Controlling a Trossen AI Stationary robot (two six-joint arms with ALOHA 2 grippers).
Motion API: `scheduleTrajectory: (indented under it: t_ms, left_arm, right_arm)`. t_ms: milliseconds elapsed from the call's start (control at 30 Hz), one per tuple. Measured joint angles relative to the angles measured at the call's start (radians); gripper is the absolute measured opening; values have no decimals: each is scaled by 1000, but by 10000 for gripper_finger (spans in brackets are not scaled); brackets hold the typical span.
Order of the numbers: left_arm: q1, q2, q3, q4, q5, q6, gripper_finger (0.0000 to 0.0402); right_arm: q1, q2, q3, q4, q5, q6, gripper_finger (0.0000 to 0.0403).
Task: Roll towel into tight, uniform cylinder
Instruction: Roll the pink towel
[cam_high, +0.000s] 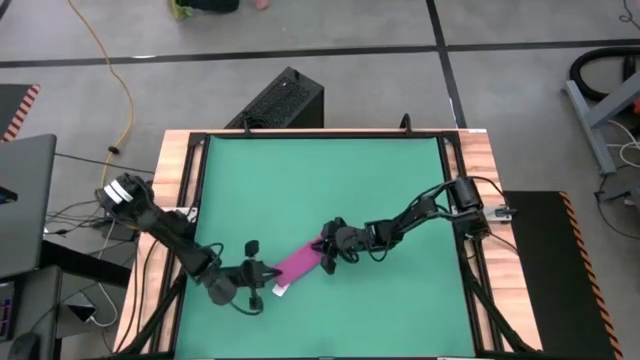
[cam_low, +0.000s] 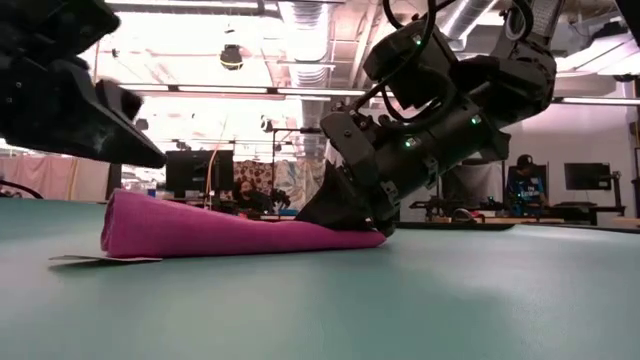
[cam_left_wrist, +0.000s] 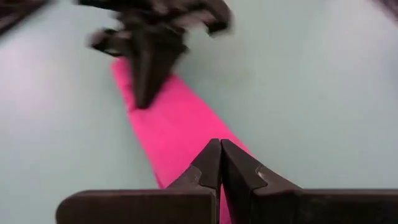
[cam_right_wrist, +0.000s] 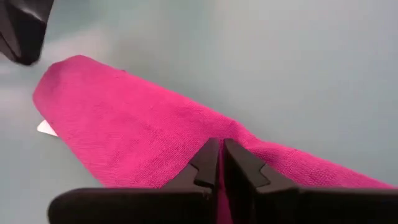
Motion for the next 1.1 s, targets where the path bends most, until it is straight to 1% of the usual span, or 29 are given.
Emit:
scheduleTrajectory:
  t_ms: [67,133,200,267,400,500,600,733,800,867,1000,1100]
  left_arm:
    - [-41,48,-39,143,-121,-54,0]
    - [-66,113,-45,249,-197,-85,0]
    - [-80,178,-23,313,-222,-85,0]
    - [-84,245,34,357,-222,-67,0]
    - [-73,371,141,336,-250,-49,0]
    - [-63,436,186,297,-243,-127,0]
    - [-63,451,189,243,-243,-222,0]
    - [-78,437,190,167,-248,-268,0]
    - [-88,419,186,97,-249,-295,0]
    - [-91,383,184,-18,-255,-324,0]
    - [-84,278,184,-311,-281,-388,0]
    - [-73,221,184,-491,-308,-450,0]
  right_arm:
    - [0,1,0,0,9,0,40]
    - [0,1,0,-2,10,0,34]
    - [2,2,-1,-1,23,0,28]
    - [8,2,-1,1,33,-2,24]
    - [10,2,-1,1,35,-3,21]
    - [20,2,-1,1,48,-3,21]
    - [32,3,-2,-3,66,-3,21]
    - [46,2,-1,-27,73,32,21]
    - [57,2,0,-48,94,66,21]
    - [73,2,-2,-53,127,89,21]
    - [103,3,-4,-59,203,124,21]
    - [115,3,-5,-60,226,167,21]
